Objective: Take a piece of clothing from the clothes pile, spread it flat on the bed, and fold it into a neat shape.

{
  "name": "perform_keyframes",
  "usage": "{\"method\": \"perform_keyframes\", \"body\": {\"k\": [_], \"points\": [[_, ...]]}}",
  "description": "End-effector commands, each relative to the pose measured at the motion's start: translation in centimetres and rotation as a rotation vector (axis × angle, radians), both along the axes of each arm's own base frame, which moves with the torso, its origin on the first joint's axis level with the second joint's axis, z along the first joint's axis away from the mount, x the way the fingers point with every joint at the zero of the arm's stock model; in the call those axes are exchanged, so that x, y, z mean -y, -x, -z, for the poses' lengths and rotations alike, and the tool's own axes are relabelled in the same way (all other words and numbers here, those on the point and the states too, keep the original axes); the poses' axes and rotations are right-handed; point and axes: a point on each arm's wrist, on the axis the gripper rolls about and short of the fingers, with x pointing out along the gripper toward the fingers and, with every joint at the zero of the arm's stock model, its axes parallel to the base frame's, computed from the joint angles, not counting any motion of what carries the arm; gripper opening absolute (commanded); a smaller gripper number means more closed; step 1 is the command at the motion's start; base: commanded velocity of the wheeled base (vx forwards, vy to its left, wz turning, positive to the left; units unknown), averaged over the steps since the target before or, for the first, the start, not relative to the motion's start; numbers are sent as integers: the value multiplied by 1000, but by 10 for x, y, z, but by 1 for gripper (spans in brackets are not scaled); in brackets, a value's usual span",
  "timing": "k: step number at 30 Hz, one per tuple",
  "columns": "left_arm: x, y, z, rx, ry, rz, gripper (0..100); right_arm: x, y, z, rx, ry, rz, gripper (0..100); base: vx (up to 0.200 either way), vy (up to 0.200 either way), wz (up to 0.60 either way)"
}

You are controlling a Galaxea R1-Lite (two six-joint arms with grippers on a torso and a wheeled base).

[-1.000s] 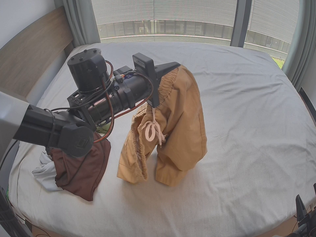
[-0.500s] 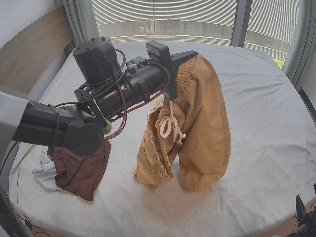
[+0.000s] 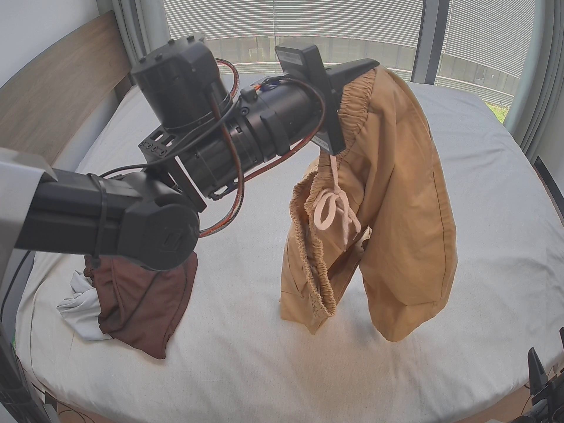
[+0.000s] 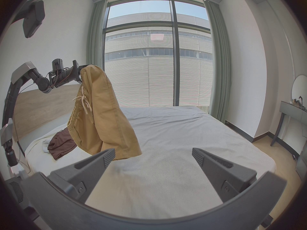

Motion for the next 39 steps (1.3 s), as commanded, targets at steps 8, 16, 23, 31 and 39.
{"method": "perform_keyframes", "body": {"k": [8, 16, 23, 31, 39], "points": [[-7, -37, 39, -83, -41, -141, 0, 0, 0, 5, -3, -1, -1, 100, 0, 0, 0], [-32, -40, 62, -64, -149, -242, 0, 0, 0, 5, -3, -1, 1, 100, 0, 0, 0], [-64, -48, 95, -3, -269, -391, 0, 0, 0, 5, -3, -1, -1, 100, 0, 0, 0], [-105, -49, 131, 20, -433, -491, 0, 0, 0, 5, -3, -1, 1, 100, 0, 0, 0], [-126, -36, 150, 49, -547, -530, 0, 0, 0, 5, -5, 0, -1, 100, 0, 0, 0]]}}
